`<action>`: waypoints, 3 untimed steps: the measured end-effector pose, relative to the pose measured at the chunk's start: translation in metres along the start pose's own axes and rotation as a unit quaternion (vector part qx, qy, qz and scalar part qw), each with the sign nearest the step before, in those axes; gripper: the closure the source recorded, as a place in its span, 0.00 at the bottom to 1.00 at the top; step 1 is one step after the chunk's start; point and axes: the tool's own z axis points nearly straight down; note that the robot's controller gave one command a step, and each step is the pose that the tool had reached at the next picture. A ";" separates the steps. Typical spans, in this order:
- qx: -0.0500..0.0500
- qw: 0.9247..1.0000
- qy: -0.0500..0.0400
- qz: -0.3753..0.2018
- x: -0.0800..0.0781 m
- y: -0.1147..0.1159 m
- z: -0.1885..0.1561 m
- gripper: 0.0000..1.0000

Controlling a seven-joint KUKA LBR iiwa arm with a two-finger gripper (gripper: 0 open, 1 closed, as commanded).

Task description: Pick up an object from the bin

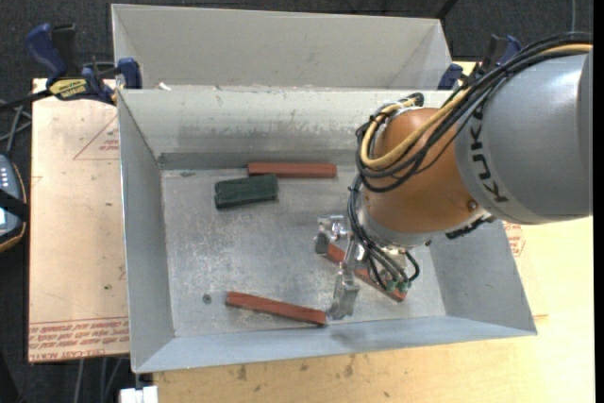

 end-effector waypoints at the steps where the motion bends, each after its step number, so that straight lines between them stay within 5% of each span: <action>1: 0.000 1.000 0.004 -0.029 -0.002 0.009 0.035 0.00; 2: 0.000 0.997 0.000 -0.080 0.001 0.013 0.053 0.00; 3: 0.000 0.999 0.001 -0.039 0.000 0.081 0.067 1.00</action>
Offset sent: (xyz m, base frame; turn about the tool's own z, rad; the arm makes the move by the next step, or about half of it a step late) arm -0.0054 0.0149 -0.0667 -0.1726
